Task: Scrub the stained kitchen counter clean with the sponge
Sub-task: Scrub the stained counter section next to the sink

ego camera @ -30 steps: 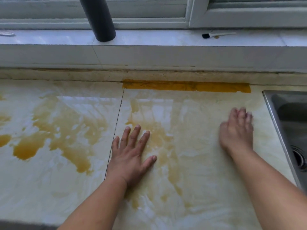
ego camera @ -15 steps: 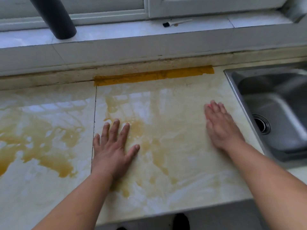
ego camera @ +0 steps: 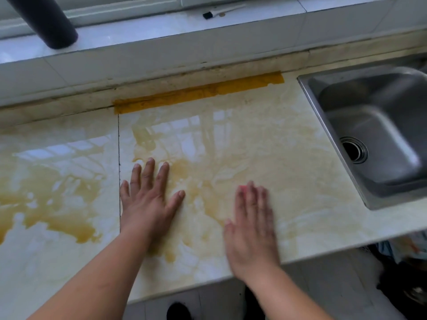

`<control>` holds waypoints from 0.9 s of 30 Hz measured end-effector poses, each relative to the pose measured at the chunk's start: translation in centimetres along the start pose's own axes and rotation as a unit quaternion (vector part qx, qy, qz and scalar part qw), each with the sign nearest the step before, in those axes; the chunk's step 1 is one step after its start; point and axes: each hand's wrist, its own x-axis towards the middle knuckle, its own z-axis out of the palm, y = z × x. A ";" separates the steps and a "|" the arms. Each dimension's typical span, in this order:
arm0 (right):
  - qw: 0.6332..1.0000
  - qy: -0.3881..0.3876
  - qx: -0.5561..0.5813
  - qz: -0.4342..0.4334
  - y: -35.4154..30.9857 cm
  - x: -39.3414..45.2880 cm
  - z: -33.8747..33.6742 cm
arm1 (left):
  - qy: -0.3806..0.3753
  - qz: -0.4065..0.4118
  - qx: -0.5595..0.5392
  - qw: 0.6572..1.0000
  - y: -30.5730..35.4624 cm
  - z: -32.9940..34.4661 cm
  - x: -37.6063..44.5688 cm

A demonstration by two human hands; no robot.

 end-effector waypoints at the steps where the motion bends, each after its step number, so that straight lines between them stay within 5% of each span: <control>1: 0.999 -0.009 0.004 -0.032 -2.0 -0.1 0.7 | 0.000 0.000 -0.002 1.000 0.0 0.0 0.0; 7: 0.981 -0.084 -0.007 -0.177 -2.8 0.2 0.3 | 0.001 0.001 -0.015 1.000 -0.2 0.2 0.0; 16: 0.998 -0.034 -0.060 0.001 16.1 0.2 -7.7 | -0.010 0.000 -0.011 1.000 0.1 -0.2 -0.2; 20: 0.998 0.016 -0.057 0.022 10.7 -2.9 -3.8 | -0.014 -0.001 -0.008 1.000 0.1 -0.2 -0.3; 24: 0.992 -0.011 -0.043 -0.118 1.2 -3.8 0.5 | -0.015 -0.002 -0.007 1.000 0.1 0.0 -0.3; 27: 0.979 -0.042 -0.066 -0.187 1.9 -1.0 -0.4 | -0.009 -0.001 -0.009 1.000 -0.1 0.1 -0.2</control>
